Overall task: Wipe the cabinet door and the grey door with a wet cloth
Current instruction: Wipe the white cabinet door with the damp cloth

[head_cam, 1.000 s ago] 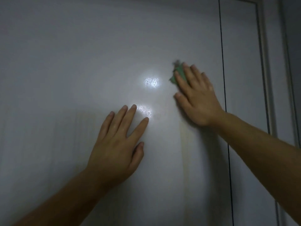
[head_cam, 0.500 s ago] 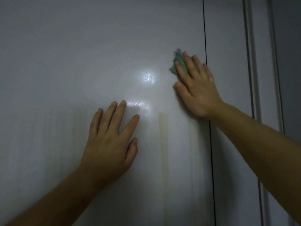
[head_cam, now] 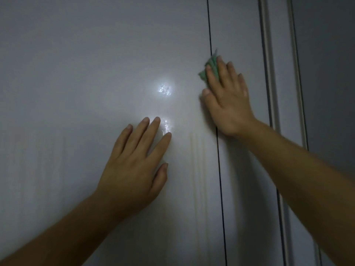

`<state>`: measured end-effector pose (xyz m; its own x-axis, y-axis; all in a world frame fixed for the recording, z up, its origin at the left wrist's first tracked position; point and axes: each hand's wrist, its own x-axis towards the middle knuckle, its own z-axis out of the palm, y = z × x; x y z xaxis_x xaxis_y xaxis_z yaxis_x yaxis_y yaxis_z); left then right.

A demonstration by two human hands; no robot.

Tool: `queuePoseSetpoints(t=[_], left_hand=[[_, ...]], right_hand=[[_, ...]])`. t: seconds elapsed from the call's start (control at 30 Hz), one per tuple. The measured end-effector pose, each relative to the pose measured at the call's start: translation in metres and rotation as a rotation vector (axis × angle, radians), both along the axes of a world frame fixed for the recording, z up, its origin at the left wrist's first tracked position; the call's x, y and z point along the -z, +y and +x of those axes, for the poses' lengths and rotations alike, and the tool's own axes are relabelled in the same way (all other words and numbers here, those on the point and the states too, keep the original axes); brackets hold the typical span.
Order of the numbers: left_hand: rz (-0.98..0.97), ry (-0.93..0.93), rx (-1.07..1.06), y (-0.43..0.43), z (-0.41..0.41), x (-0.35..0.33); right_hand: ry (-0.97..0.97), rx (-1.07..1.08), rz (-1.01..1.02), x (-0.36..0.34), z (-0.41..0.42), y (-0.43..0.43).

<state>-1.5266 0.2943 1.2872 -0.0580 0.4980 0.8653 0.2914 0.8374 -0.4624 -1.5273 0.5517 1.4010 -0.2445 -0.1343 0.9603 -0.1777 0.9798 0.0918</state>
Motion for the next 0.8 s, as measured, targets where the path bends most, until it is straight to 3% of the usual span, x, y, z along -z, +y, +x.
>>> queuePoseSetpoints(t=[0.13,0.2,0.4,0.6,0.8], left_hand=[[0.011,-0.001,-0.013,0.015,-0.002,0.004],[0.012,-0.002,-0.022,0.023,0.0,0.003],[-0.007,-0.046,0.003,0.054,0.007,0.003],[-0.016,-0.032,-0.012,0.064,0.002,0.011],[-0.013,-0.005,-0.014,0.064,0.0,0.01]], right_hand=[[-0.017,0.007,0.232,0.081,0.004,-0.005],[-0.044,0.001,0.283,0.084,0.003,0.012],[-0.032,-0.063,-0.126,0.023,0.001,0.057],[-0.058,-0.031,-0.069,0.092,0.002,0.044],[-0.05,-0.091,-0.249,0.052,0.004,0.055]])
